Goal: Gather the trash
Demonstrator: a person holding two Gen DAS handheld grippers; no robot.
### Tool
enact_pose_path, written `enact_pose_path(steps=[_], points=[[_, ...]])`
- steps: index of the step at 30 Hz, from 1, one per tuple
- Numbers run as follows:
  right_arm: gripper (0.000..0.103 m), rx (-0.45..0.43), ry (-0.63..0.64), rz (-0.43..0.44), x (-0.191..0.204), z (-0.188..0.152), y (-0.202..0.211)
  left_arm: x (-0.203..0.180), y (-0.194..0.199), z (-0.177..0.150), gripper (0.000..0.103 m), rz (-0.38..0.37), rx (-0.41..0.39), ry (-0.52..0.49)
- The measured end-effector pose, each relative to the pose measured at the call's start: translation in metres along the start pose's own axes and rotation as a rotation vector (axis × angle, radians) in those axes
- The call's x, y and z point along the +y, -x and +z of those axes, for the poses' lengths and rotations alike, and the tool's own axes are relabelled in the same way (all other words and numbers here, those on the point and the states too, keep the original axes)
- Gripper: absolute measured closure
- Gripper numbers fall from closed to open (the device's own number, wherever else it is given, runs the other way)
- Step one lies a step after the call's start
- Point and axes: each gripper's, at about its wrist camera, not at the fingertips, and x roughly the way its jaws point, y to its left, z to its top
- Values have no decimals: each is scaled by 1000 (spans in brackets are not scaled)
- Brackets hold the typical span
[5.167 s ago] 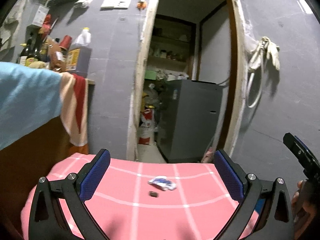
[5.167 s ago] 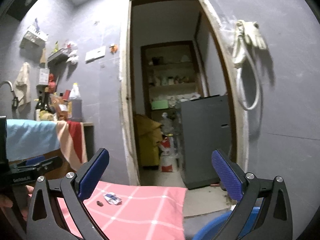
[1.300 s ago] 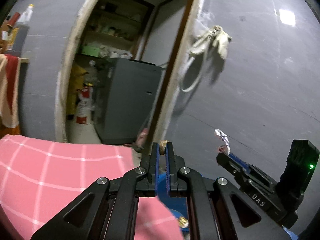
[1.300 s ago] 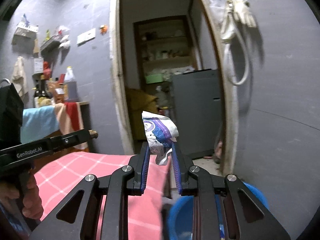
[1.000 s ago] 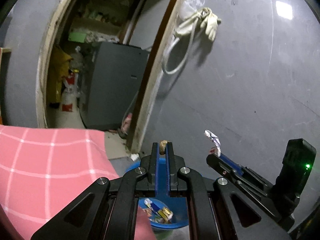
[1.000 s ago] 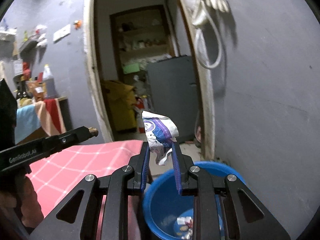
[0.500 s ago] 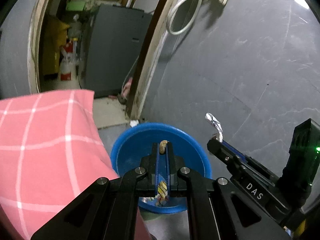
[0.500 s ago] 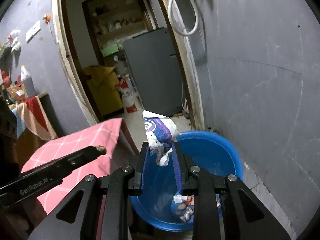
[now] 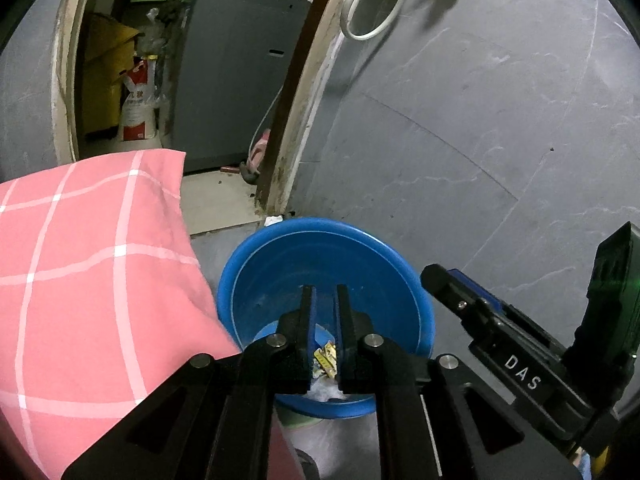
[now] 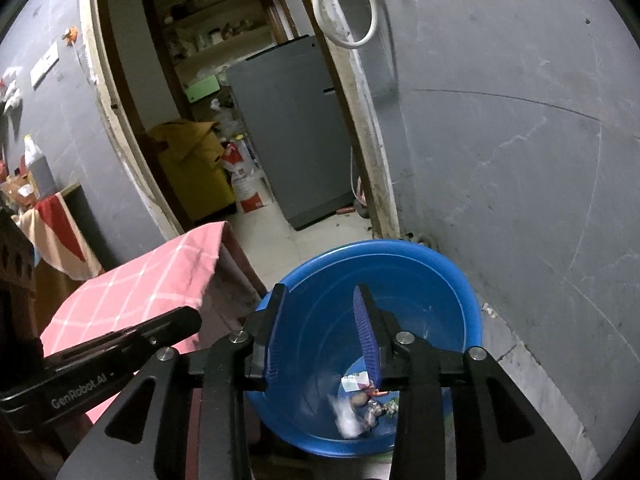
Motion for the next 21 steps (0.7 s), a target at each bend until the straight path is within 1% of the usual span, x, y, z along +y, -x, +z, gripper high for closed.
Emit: enact_pose_path(steps=[1, 2, 3, 5, 7, 10, 12, 14, 16, 17, 19, 20, 21], points=[[70, -1, 0, -1, 0, 0, 1, 2, 1, 0, 91, 2, -1, 1], [70, -1, 0, -1, 0, 1, 0, 2, 2, -1, 87, 4, -3, 3], [66, -3, 1, -1, 0, 1, 1, 1, 3, -1, 80, 5, -8, 7], [62, -10, 2, 1, 1, 1, 2, 5, 6, 0, 73, 5, -23, 19], [59, -24, 5, 1, 1, 1, 4, 7, 10, 0, 71, 10, -36, 27], [53, -41, 11, -5, 2, 1, 6, 11, 18, 3, 63, 27, -60, 29], [52, -55, 15, -8, 2, 1, 9, 14, 26, 4, 50, 39, -91, 34], [48, -66, 19, -12, 3, 2, 11, 19, 36, 4, 43, 47, -131, 45], [34, -87, 19, -14, 4, 1, 15, 24, 46, 3, 35, 60, -162, 57], [32, -96, 19, -12, 4, 2, 16, 27, 51, 3, 29, 67, -179, 64], [29, -126, 20, -9, 5, 2, 22, 32, 62, 2, 23, 85, -217, 73], [28, -143, 23, -9, 6, 2, 25, 33, 66, 2, 18, 96, -235, 75], [24, -157, 25, -9, 6, 2, 28, 35, 71, 1, 17, 110, -254, 76]])
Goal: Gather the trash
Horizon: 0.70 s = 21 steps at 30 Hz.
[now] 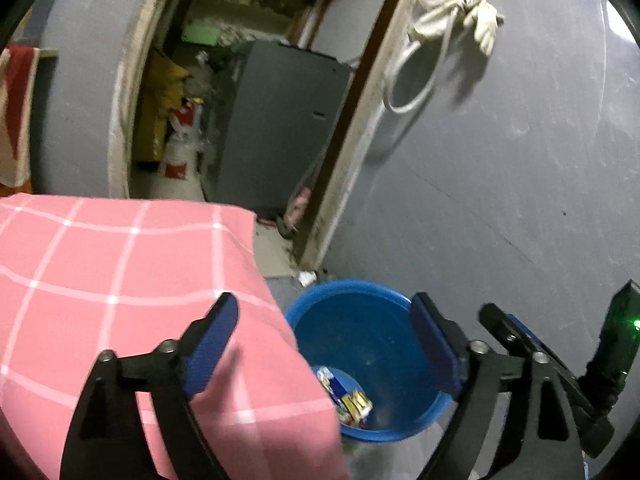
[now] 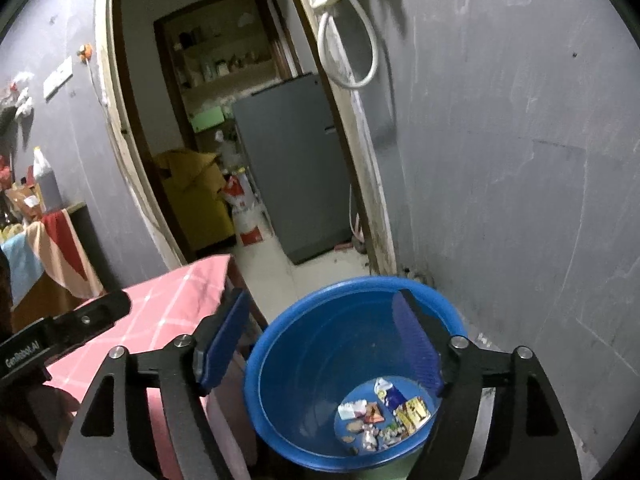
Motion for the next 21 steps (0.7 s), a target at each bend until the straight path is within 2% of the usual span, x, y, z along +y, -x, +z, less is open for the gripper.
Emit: enact_pose_path(steps=[5, 9, 12, 13, 14, 15, 21], points=[[14, -70, 7, 10, 5, 0, 15, 1, 16, 0, 17, 48, -56, -32], [0, -127, 19, 26, 9, -3, 29, -1, 28, -5, 17, 74, -87, -72], [0, -169, 29, 42, 14, -8, 41, 0, 35, -12, 15, 69, -109, -77], [0, -179, 34, 42, 15, -9, 44, 1, 38, -13, 13, 67, -116, -76], [0, -193, 42, 39, 18, -11, 48, 3, 42, -14, 3, 69, -124, -72], [0, -205, 48, 38, 19, -13, 52, 4, 46, -16, 2, 72, -140, -68], [0, -255, 66, 52, 27, -22, 67, 8, 66, -18, 2, 71, -175, -65]])
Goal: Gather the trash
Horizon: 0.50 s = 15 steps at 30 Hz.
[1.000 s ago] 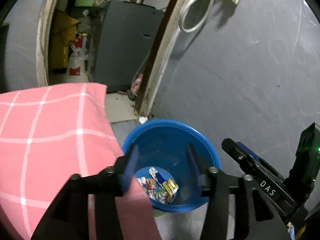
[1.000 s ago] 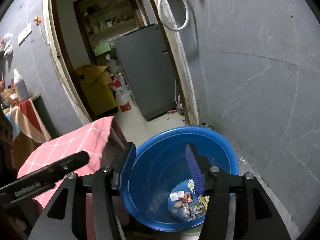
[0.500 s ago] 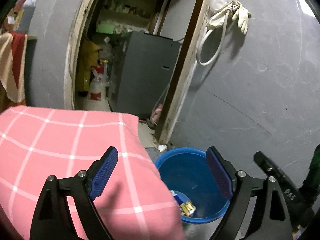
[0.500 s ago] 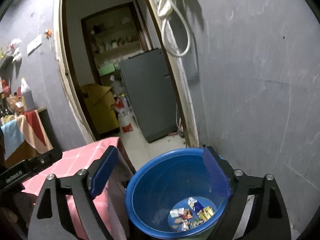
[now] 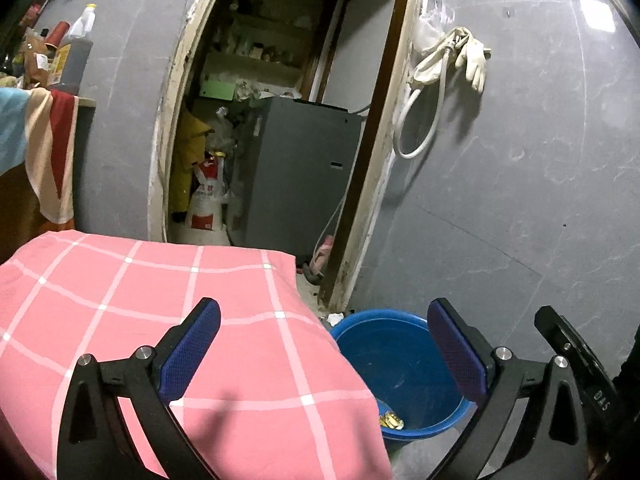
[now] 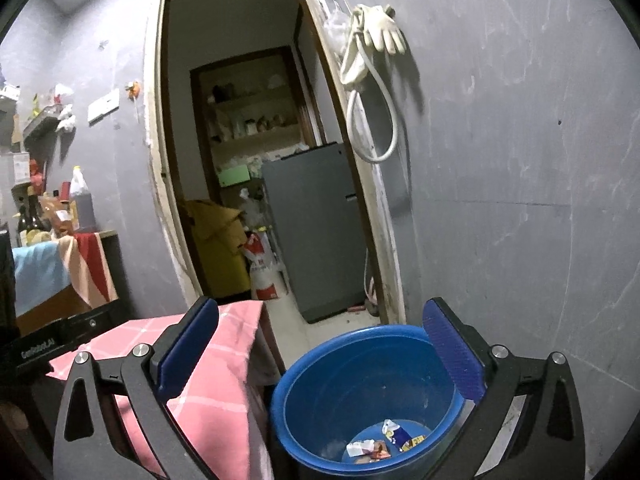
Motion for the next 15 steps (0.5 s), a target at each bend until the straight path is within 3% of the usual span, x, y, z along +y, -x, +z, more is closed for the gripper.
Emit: enact_pose_path(steps=[15], points=[[0, -79, 9, 17, 10, -7, 28, 3, 34, -11, 2, 20, -37, -15]])
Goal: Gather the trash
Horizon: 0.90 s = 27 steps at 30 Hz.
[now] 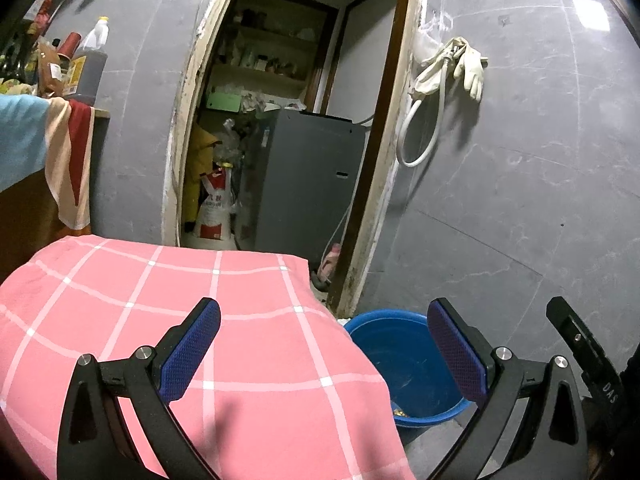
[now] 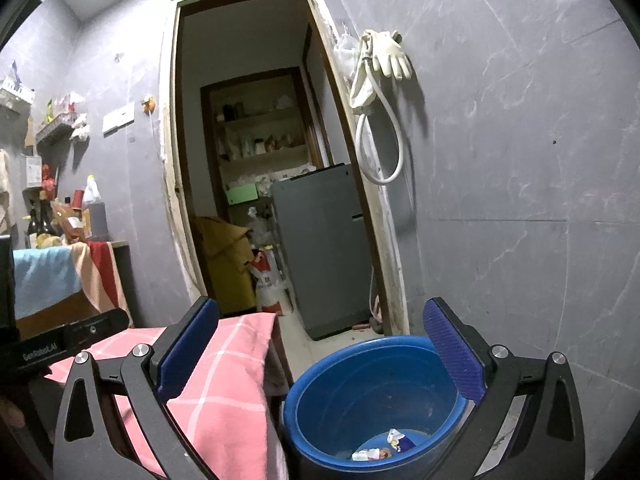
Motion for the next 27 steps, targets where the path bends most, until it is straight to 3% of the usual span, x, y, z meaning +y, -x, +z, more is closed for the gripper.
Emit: enact_pose_path(steps=[27], points=[[0, -24, 39, 37, 54, -26, 79, 15, 96, -41, 2, 95, -68, -56]])
